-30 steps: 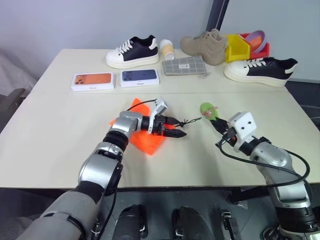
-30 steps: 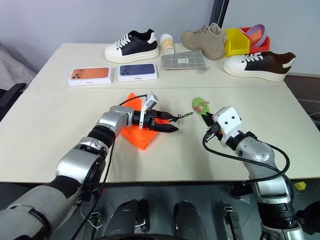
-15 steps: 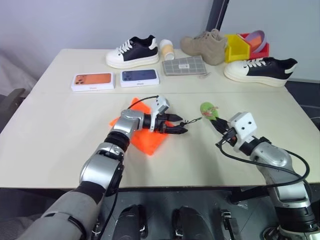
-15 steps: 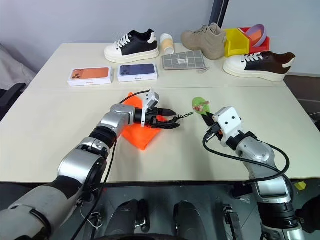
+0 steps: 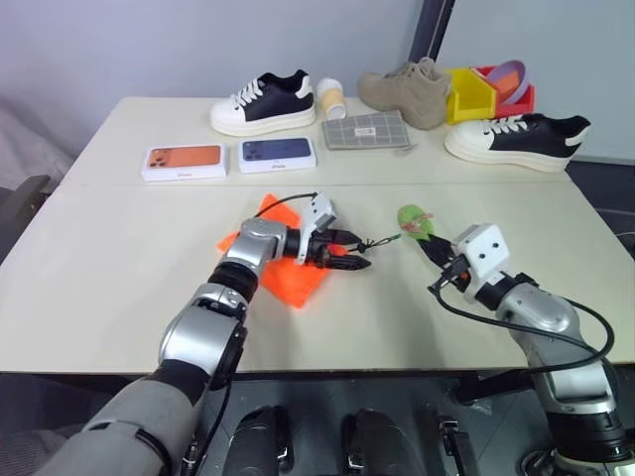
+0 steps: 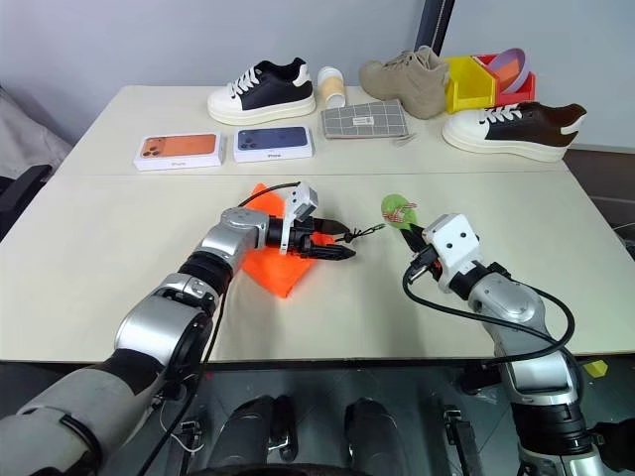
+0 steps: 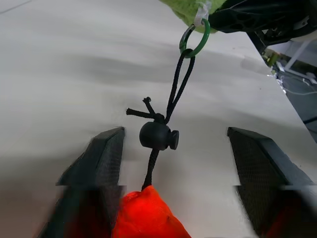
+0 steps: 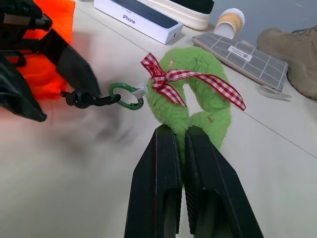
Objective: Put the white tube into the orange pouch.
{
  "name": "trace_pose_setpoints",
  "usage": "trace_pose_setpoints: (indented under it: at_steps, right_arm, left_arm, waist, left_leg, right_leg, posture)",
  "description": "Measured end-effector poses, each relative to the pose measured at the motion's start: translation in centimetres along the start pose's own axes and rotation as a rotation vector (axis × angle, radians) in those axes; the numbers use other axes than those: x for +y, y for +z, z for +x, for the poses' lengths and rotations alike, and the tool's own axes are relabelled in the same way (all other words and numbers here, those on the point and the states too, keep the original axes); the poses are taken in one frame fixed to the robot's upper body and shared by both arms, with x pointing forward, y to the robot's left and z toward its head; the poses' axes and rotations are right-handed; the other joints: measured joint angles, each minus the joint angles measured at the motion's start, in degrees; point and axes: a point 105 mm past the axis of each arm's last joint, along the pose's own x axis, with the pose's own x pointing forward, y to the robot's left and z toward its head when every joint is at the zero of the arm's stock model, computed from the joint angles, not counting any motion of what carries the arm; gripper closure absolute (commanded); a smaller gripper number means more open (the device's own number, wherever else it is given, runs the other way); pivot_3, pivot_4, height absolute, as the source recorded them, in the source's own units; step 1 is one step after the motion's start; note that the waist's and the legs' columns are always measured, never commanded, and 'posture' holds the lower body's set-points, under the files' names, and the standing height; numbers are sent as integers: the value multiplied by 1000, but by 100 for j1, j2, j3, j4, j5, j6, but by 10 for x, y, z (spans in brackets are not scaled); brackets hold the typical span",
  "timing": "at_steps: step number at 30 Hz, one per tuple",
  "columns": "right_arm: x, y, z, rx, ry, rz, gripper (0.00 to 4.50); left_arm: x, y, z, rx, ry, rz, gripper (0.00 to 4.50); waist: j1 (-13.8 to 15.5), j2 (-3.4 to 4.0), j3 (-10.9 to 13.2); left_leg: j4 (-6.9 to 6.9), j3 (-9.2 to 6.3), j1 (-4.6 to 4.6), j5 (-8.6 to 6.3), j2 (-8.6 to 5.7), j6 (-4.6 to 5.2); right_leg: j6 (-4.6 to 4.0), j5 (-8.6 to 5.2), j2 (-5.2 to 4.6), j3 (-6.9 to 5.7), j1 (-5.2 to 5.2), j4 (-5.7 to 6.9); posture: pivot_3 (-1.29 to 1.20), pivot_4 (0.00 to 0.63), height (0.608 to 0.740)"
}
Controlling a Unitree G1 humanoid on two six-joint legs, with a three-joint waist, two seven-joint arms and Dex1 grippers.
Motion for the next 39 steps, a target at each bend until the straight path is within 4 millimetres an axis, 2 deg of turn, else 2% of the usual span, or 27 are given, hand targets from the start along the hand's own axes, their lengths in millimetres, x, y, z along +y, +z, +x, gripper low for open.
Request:
trace_pose_setpoints:
  at_steps: [3,17,22,26,34,35,36,37,39]
  right_arm:
    - [0,0,0,2,0,1,4500]
    - [-2,2,1,1,-6,-10,4500]
    - [-16,-3,4,37,-83,-43,4500]
    - [-32,-12,4,80,-161,-57,4500]
    - [-33,-13,7,85,-161,-64,4500]
    - [-32,-13,7,85,-148,-56,4500]
    - [-29,-13,7,86,-129,-40,4156]
    - [-26,-13,7,87,-111,-23,3789]
    - [-19,-11,6,82,-68,7,3022]
  left_arm:
    - [0,-1,0,1,-2,-5,4262]
    - [2,-4,-5,9,16,-5,4304]
    - [2,-12,-19,58,18,72,4304]
    - [-1,-27,-40,146,10,127,4304]
    - [-8,-32,-63,218,-1,210,4304]
    - [-9,-32,-64,218,-4,202,3804]
    - [-10,-32,-65,218,-6,187,3278]
    - [-10,-32,-66,216,-10,174,2970]
    - [-13,-31,-67,199,-15,150,1946]
  waist:
    - [-1,0,0]
    - [-5,0,0]
    - [-15,1,-1]
    - [-27,2,-2]
    - [-34,6,-4]
    - [-31,6,-4]
    - [-30,6,-4]
    - [-30,6,-4]
    - [-30,6,-4]
  left_leg:
    - [0,0,0,0,0,0]
    - [3,0,1,0,0,0]
    - [3,0,10,0,2,-1]
    - [2,1,14,1,3,-2]
    - [2,3,20,1,3,-2]
    - [2,3,20,1,3,-2]
    - [3,3,21,1,3,-2]
    - [3,3,21,1,3,-2]
    - [3,3,21,1,4,-2]
  right_leg:
    - [0,0,0,0,0,0]
    - [0,0,0,0,0,6]
    - [0,0,0,1,5,12]
    - [-1,0,0,2,4,18]
    - [-1,-1,-1,5,7,24]
    - [-1,-1,-1,5,7,25]
    - [-1,-1,-1,5,7,26]
    - [-1,-1,-1,5,7,26]
    - [-1,-1,-1,6,7,27]
  posture:
    - [0,150,740]
    - [0,150,740]
    - [0,150,740]
    - [0,150,740]
    - [0,150,740]
    - [0,150,740]
    - [0,150,740]
    - [0,150,740]
    - [0,150,740]
